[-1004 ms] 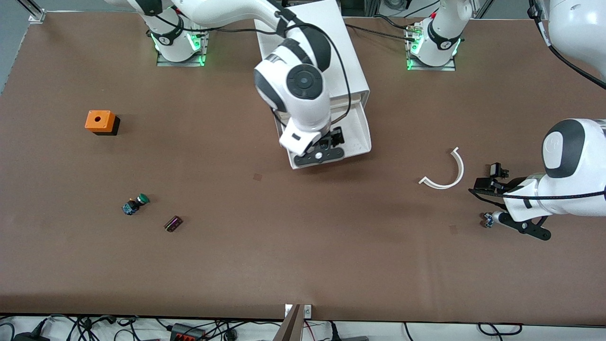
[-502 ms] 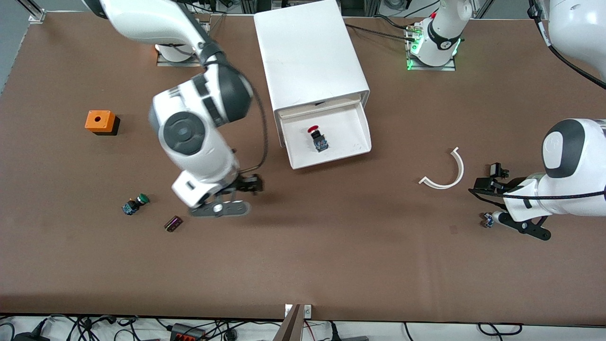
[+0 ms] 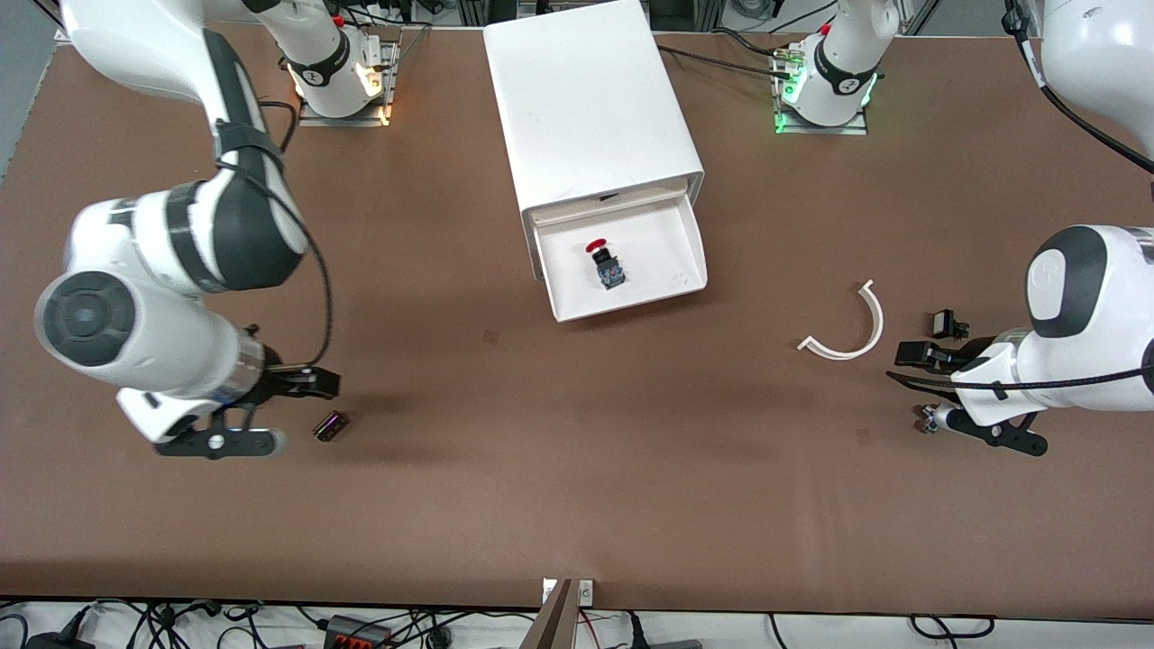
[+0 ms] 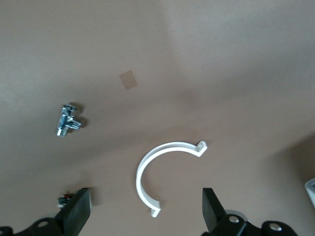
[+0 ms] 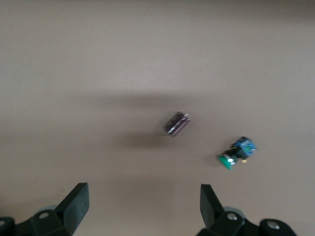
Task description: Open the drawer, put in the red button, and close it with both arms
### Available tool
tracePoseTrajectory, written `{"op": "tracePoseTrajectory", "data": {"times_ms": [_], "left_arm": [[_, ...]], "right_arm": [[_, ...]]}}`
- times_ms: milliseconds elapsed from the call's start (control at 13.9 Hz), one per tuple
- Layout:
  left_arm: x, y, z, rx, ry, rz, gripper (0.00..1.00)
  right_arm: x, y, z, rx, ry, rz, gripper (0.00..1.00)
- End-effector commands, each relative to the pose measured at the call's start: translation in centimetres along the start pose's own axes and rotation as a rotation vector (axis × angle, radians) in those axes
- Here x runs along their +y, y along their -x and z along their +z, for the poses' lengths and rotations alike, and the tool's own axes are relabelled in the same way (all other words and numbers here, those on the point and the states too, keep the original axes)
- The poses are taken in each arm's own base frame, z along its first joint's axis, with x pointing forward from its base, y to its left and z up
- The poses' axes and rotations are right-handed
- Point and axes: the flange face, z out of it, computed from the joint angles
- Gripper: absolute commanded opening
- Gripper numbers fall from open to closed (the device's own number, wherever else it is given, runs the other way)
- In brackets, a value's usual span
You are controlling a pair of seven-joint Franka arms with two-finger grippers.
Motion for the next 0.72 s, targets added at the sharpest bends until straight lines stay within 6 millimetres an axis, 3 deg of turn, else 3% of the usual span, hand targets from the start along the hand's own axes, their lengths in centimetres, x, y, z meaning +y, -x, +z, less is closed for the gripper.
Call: {"op": "tracePoseTrajectory", "data": {"times_ms": [0,287,430,574,646], "left_arm": [[4.1,-0.4,0.1,-0.011,0.031,-0.077,1.0],[12.7,-1.4,0.5,0.002,0.074,-0.317,1.0],[17.5,-2.2,2.5,0.069,0.089,-0.405,1.0],[20.4,-2.8,5.1,0.157,0.117,-0.424,1.0],[22.8,-2.7,6.3,0.16,0.118,-0.426,1.0]], "right_arm": [[3.7,0.8,-2.4,0.002,-0.005,-0.034,1.0],[9.0,2.2,-4.7,-0.056,-0.012,0.036,1.0],[11.6,3.2,-6.1,-0.079,-0.017,0.067,1.0],[15.0,5.1,-6.8,-0.087,-0.021,0.072,1.0],[16.4,6.1,-7.5,-0.074,-0.024,0.087,1.0]]}}
